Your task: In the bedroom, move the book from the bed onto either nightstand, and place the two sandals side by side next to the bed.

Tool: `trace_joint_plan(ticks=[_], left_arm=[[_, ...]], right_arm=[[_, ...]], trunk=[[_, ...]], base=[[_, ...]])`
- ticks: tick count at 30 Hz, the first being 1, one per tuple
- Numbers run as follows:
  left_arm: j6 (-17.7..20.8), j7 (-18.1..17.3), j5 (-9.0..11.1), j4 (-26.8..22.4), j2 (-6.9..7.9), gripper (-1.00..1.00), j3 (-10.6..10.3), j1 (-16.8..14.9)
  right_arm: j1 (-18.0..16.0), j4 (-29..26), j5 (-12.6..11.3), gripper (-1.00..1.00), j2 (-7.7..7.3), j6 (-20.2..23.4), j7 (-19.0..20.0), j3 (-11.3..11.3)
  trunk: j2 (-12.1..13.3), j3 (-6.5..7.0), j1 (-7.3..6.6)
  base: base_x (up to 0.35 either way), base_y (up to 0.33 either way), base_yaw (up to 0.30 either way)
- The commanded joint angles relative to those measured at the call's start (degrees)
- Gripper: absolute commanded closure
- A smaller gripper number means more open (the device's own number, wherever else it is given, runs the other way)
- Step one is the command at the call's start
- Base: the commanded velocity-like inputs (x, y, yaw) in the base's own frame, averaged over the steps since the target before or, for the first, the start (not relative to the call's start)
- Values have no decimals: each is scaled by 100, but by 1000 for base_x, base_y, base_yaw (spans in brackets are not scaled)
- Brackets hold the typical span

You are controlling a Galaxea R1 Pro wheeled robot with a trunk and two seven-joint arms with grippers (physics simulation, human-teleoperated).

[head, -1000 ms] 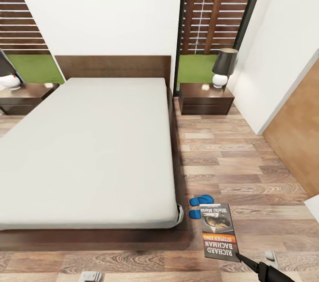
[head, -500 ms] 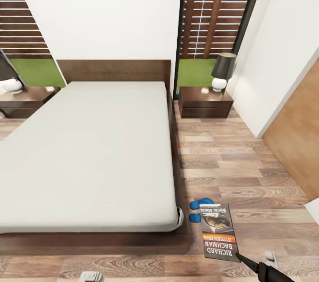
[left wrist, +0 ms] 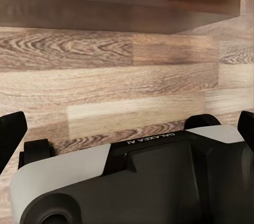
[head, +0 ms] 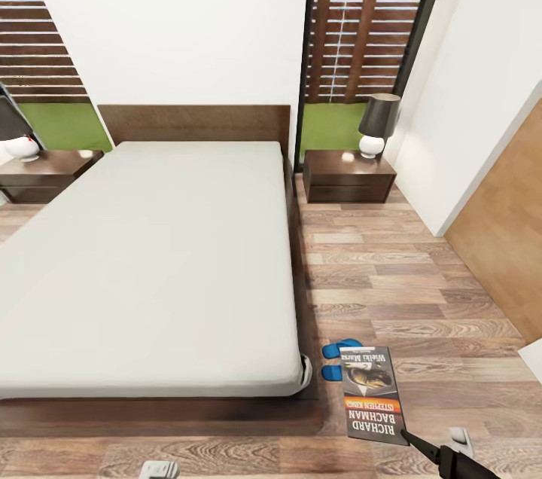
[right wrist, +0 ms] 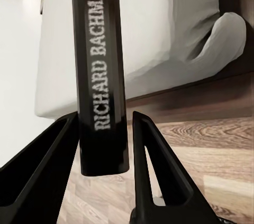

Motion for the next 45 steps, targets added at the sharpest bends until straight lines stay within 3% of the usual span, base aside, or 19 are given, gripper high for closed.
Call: trace_joint_plan(ticks=[1, 14, 45], left_arm=[[-15, -21, 41, 8, 0, -100, -23, -4], [-15, -21, 41, 8, 0, -100, -23, -4], [-15, -21, 41, 8, -7, -100, -25, -4]], right_arm=[[-6, 2, -60, 100, -5, 59, 5, 36], [-3, 161, -61, 100, -5, 61, 8, -2], [-2, 303, -60, 100, 7, 61, 4, 43]], trunk=[[-4, -5, 0], [-4, 15, 0], [-4, 28, 0]], base=[[0, 0, 0], [0, 0, 36], [0, 0, 283]])
